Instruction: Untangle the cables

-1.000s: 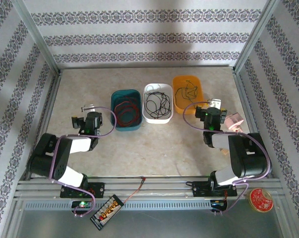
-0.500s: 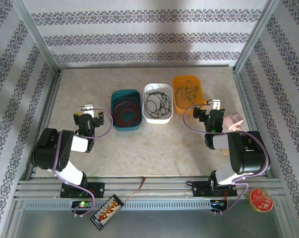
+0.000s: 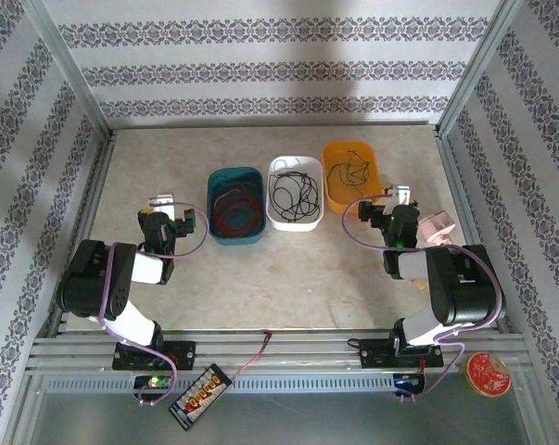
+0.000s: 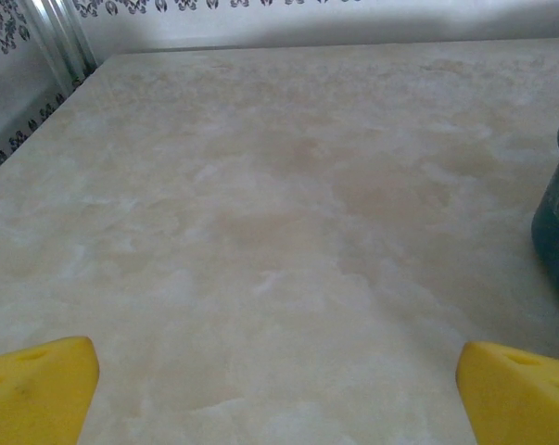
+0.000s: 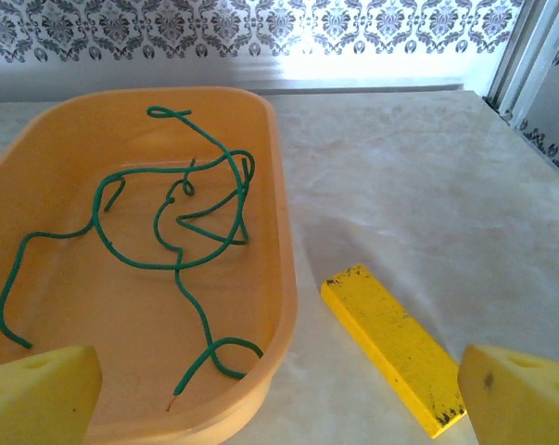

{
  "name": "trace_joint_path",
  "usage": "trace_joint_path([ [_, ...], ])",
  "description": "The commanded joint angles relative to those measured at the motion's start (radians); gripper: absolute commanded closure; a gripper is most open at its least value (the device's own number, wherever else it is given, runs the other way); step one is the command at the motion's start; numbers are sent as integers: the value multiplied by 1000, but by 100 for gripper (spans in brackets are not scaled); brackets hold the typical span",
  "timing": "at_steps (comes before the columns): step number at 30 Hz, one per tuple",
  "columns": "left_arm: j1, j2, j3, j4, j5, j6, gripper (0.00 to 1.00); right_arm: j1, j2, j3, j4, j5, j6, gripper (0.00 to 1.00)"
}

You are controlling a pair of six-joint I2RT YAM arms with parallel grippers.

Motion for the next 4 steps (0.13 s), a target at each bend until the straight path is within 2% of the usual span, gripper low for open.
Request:
trace_joint_path([
  [1,14,1,12,25,10,-22,1,-12,8,6,12,-54,-5,2],
  [4,14,1,14,24,11,-22,1,-17,8,4,15,-65,0,2],
])
